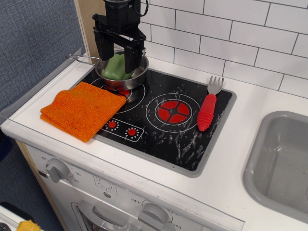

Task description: Move the fork and place on towel

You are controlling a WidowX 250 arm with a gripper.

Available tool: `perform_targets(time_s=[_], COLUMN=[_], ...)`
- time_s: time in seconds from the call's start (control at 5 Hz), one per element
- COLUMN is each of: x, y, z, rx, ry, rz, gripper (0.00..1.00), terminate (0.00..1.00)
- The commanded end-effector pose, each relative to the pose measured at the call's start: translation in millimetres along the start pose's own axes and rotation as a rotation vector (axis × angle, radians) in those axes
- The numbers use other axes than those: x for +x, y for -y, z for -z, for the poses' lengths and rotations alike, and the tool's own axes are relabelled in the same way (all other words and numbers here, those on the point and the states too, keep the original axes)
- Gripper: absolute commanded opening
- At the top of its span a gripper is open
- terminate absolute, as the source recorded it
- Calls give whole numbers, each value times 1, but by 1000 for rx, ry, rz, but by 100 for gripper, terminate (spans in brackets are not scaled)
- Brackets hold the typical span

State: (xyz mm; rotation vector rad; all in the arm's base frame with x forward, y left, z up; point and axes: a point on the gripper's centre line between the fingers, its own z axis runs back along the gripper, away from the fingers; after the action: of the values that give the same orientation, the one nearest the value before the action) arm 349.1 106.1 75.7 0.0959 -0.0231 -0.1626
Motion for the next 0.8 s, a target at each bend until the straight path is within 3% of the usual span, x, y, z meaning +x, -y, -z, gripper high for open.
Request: perform_targets(time_s=[0.0,0.4,0.6], x=[0,18,28], y=[0,83,132], z=[0,-16,-11], rx=[0,-20,-48], ry=[0,91,151], rz=[0,66,115], gripper=[100,100,100], terminate=[0,0,0])
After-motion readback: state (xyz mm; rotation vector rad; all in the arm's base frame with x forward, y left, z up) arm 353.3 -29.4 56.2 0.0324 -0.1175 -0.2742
